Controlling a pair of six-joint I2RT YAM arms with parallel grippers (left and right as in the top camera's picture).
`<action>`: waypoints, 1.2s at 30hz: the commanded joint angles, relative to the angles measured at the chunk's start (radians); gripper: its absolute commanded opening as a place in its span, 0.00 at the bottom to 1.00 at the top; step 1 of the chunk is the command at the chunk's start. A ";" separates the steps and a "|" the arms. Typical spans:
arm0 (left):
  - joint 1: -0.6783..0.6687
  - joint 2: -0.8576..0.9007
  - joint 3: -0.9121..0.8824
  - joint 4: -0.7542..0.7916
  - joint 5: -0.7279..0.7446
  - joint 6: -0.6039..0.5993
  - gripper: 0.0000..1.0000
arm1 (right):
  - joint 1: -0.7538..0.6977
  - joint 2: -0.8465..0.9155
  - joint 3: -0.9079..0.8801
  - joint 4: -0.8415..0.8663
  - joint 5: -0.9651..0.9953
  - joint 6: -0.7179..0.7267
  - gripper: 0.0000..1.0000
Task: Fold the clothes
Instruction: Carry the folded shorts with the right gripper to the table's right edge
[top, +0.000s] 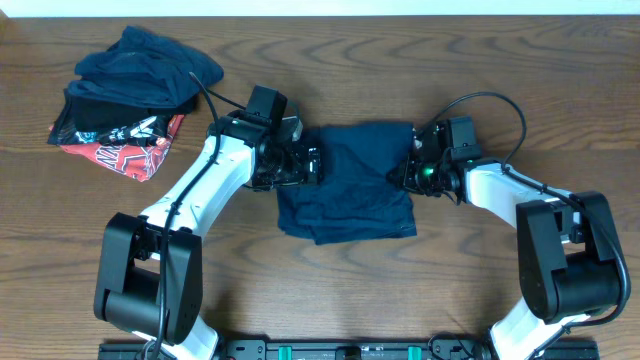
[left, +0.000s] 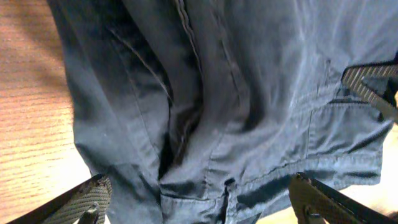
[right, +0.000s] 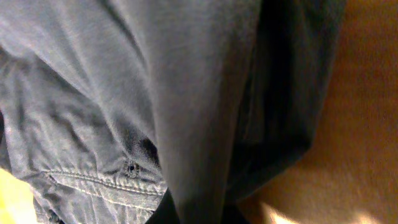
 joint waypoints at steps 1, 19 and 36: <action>0.004 0.007 -0.007 -0.011 0.010 0.005 0.93 | -0.075 -0.024 0.010 0.032 0.104 -0.033 0.01; 0.004 0.007 -0.007 -0.025 0.010 0.005 0.93 | -0.682 -0.159 0.175 -0.216 0.502 0.285 0.01; 0.004 0.007 -0.007 -0.040 0.010 0.005 0.93 | -1.006 -0.158 0.170 -0.177 0.519 0.327 0.01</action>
